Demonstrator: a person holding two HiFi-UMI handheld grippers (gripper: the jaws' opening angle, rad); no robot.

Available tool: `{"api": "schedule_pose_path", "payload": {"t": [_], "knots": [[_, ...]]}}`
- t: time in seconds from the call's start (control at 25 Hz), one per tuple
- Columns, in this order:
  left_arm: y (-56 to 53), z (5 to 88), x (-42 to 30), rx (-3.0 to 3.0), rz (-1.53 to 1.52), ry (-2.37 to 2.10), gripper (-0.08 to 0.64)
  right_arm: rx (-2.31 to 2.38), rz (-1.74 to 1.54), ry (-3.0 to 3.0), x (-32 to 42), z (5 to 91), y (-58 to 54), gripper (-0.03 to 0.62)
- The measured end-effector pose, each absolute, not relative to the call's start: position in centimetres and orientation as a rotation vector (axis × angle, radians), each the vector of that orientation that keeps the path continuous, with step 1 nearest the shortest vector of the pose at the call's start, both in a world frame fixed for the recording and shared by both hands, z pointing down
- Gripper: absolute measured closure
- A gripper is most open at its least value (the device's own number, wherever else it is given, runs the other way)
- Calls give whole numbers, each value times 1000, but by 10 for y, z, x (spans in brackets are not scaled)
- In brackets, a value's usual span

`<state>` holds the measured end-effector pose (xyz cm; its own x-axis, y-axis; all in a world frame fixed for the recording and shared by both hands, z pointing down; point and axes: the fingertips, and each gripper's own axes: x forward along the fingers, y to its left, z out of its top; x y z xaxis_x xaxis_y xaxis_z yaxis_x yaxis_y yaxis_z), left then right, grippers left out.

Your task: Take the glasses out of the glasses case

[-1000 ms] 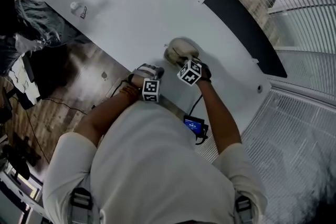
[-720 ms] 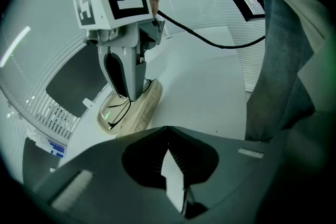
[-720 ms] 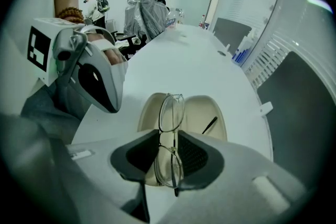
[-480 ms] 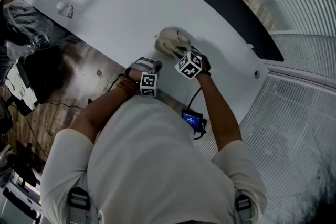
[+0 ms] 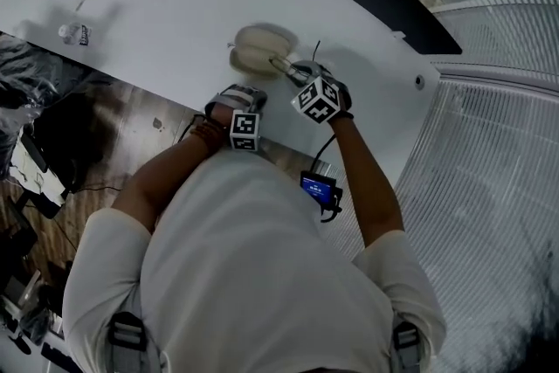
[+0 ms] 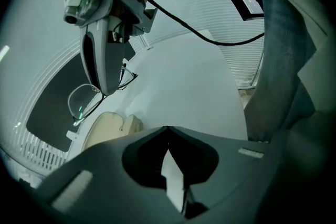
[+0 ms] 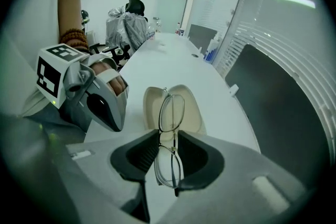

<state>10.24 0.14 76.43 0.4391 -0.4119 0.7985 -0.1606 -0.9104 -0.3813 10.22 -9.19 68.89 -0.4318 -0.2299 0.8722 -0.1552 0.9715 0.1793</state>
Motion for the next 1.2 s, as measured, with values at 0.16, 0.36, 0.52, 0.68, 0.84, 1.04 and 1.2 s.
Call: {"api": "schedule_pose_path", "payload": {"t": [0.16, 0.36, 0.52, 0.68, 0.84, 1.04, 1.2], "knots": [[11, 763, 123, -2447, -1432, 410, 557, 343, -10, -2011, 133, 692, -81, 482], [13, 765, 140, -2439, -1419, 345, 557, 399, 61, -1991, 164, 703, -74, 482], [16, 768, 149, -2437, -1419, 304, 557, 416, 100, -1976, 180, 711, -67, 482], [14, 770, 158, -2434, -1417, 278, 557, 424, 123, -1967, 191, 718, -66, 482], [17, 772, 164, -2438, -1420, 259, 557, 421, 137, -1950, 200, 727, -63, 482], [23, 776, 168, -2443, -1430, 238, 557, 414, 154, -1929, 210, 740, -60, 482], [22, 778, 168, -2444, -1441, 233, 557, 407, 167, -1917, 216, 748, -60, 482]]}}
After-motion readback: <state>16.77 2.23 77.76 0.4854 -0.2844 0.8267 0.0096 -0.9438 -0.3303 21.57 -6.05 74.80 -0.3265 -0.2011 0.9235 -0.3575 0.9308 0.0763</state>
